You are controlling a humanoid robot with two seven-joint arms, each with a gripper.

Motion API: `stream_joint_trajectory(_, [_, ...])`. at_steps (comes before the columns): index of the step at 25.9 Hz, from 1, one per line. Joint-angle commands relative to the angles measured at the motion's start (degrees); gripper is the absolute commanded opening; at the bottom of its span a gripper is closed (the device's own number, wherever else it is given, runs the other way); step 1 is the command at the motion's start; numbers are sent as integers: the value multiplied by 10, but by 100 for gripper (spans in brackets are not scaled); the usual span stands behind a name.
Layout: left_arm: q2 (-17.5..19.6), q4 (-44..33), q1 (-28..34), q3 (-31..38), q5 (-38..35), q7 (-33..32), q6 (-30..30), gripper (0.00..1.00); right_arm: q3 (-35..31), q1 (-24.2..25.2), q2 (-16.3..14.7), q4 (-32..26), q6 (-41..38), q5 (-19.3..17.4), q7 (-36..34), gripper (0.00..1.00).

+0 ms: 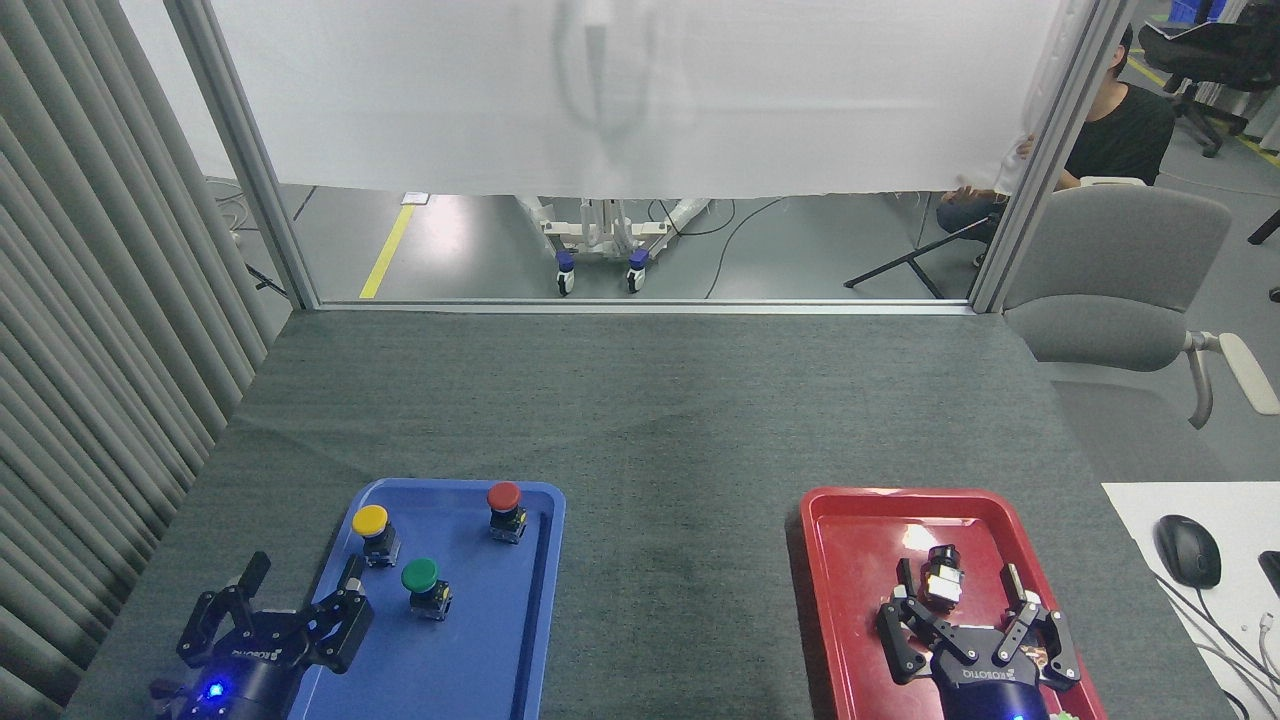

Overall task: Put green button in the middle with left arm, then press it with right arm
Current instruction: 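Reach the left hand to the green button and grasp it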

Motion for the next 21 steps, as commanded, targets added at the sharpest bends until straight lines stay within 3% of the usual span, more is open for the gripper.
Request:
stream_joint_trajectory(1, [-2, 16, -2, -8, -3, 2, 0, 99, 0, 1, -2, 0, 3, -1, -5, 100])
stream_joint_trajectory(8, [-32, 59, -17, -109, -62, 8, 69, 98, 4, 1, -1, -6, 5, -4, -7, 100])
stream_joint_trajectory(14, [-52, 105, -19, -114, -63, 32, 71, 97, 2, 0, 2, -6, 5, -4, -8, 100])
stream_joint_trajectory(21, [-65, 185, -67, -117, -63, 35, 68, 97, -2, 0, 4, -5, 1, -4, -9, 100])
